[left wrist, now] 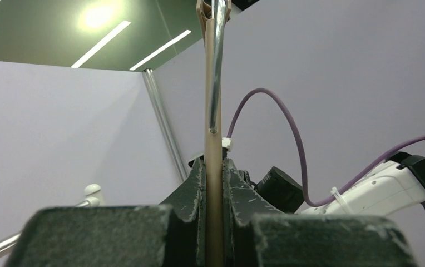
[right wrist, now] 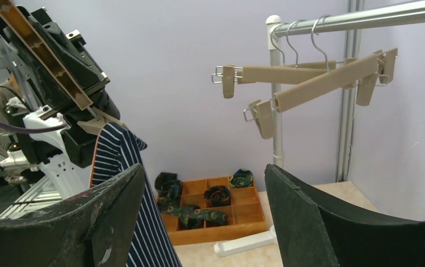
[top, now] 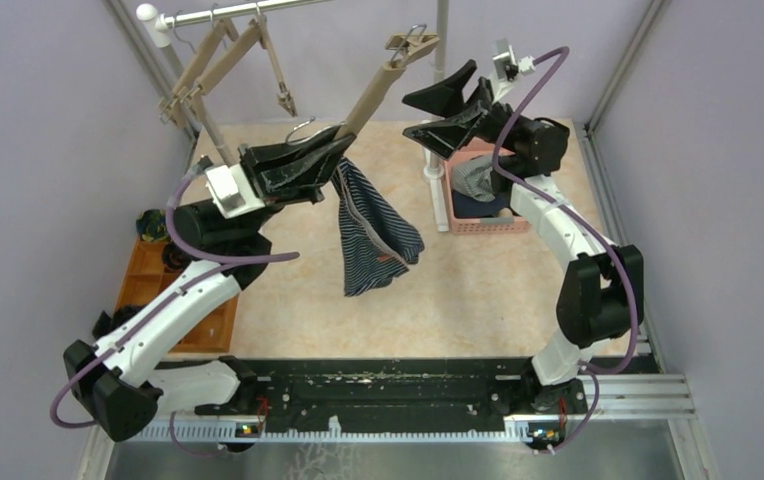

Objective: Remove the underwear clipped to the hanger
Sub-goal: Remove the underwear from the hanger.

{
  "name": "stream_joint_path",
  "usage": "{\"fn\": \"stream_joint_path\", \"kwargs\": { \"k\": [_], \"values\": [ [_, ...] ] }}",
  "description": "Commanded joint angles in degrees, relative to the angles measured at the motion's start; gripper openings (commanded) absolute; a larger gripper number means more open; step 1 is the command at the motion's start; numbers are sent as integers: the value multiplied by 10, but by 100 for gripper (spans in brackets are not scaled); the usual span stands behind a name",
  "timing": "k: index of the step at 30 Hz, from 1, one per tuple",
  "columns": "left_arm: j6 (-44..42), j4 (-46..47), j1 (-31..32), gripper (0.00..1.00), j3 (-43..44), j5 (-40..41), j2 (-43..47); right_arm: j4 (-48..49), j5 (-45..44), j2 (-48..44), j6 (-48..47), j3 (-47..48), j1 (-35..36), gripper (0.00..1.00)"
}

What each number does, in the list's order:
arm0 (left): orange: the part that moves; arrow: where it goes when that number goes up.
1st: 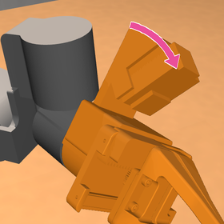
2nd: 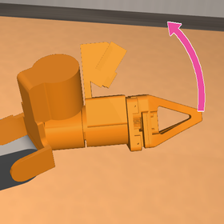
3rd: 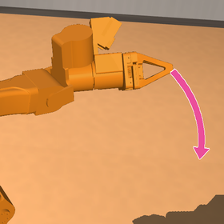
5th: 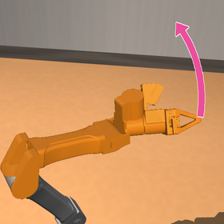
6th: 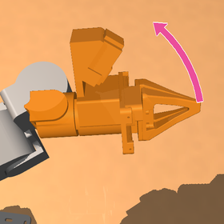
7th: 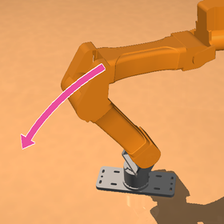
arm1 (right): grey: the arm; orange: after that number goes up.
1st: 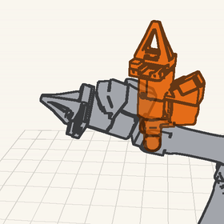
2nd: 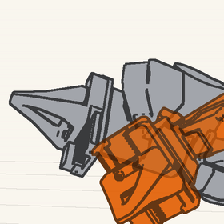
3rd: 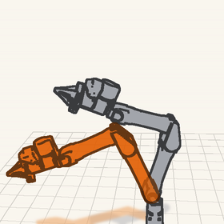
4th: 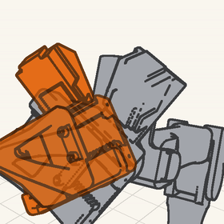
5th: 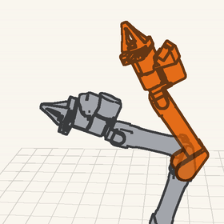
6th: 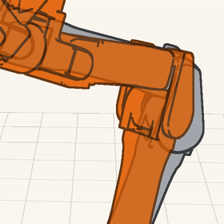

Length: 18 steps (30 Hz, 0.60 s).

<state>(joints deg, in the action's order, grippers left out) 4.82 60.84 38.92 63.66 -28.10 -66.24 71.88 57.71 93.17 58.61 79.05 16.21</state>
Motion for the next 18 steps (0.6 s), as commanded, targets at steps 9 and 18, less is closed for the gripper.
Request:
{"fn": "stream_joint_path", "kwargs": {
  "k": [9, 18],
  "values": [
    [-23, 11, 4, 0, -1, 29, -51, 97, -2, -14, 68, 43, 10, 80],
    [-29, 4, 4, 0, 0, 37, -64, 107, -5, -18, 73, 47, 11, 81]
  ]
}}
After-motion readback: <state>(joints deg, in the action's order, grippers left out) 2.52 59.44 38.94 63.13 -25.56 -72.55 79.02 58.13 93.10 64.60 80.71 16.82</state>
